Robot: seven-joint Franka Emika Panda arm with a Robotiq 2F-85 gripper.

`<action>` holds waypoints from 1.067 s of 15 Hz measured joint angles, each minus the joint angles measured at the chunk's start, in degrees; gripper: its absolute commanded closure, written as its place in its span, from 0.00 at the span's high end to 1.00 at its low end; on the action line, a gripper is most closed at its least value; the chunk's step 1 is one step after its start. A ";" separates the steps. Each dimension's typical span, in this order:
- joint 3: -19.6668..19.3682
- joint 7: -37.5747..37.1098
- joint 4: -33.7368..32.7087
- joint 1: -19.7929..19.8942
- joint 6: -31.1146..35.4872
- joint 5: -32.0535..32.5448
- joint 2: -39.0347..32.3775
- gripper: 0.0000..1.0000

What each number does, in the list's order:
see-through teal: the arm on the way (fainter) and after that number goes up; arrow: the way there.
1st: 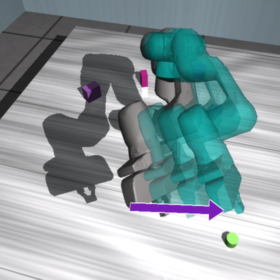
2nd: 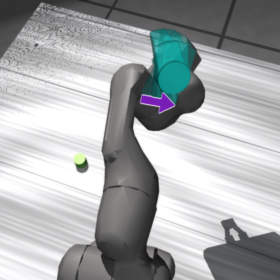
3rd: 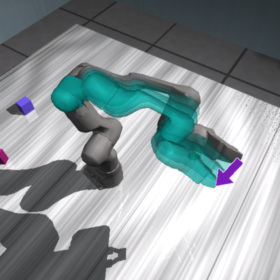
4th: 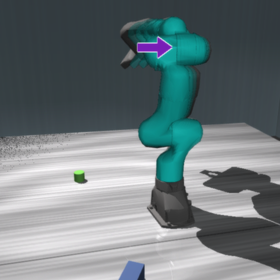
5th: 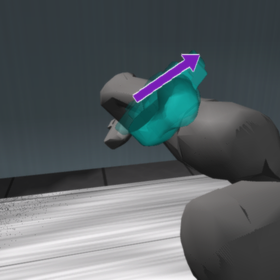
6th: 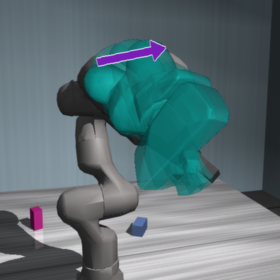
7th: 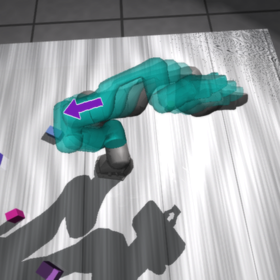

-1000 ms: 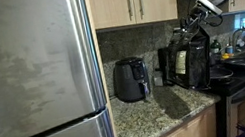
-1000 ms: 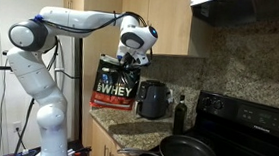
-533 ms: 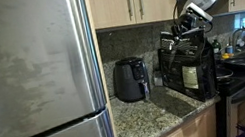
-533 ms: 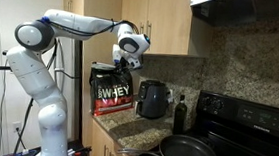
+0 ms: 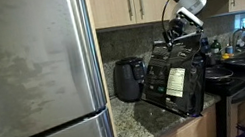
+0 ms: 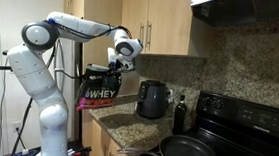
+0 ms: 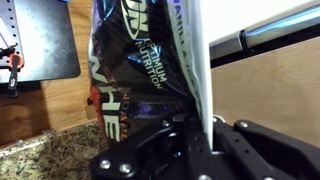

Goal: Put the Whey protein bag away to the side of the counter

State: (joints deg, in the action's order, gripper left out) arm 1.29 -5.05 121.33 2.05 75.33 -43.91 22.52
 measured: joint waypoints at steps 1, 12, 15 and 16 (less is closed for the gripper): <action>0.55 0.21 0.41 -0.16 1.41 0.91 -0.49 0.00; 9.12 -1.34 -15.49 -10.14 27.24 -0.40 -20.63 0.01; 9.78 -2.76 -19.14 -11.57 28.29 -0.19 -23.52 0.00; 9.60 -2.75 -19.14 -11.45 28.28 -0.03 -23.67 0.00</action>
State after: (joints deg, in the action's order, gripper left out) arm 10.89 -7.81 102.19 -9.40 103.61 -43.94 -1.15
